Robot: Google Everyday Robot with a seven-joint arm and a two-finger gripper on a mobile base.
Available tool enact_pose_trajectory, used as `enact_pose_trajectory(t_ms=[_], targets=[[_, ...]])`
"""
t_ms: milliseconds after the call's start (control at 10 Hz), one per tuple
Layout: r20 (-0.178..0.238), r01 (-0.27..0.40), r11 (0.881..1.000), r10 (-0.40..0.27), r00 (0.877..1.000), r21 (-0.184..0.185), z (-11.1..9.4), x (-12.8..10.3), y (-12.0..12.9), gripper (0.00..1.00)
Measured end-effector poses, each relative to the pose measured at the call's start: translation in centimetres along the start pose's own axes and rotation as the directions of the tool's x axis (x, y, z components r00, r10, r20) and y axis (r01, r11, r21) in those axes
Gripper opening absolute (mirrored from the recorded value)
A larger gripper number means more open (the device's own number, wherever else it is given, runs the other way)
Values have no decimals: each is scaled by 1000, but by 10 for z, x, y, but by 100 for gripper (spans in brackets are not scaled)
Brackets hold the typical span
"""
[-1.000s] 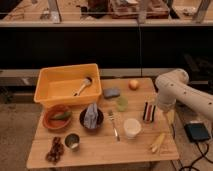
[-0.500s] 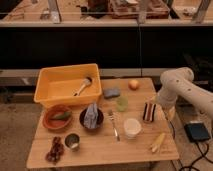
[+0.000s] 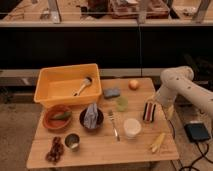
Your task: Place eraser in plastic cup
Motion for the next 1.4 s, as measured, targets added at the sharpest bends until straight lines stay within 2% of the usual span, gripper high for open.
enact_pose_trajectory(t_ms=[800,900,1200,1400], targets=[[1,2,1000,-2,1000,1,0,-1,0,80],[1,12,1000,-12,1000,10,-4,-3,-2,80],[-26,103,989,-101,995,110,-41,-15,-39,80],[-29,131,981,-128,991,142,-55,-19,-56,80]])
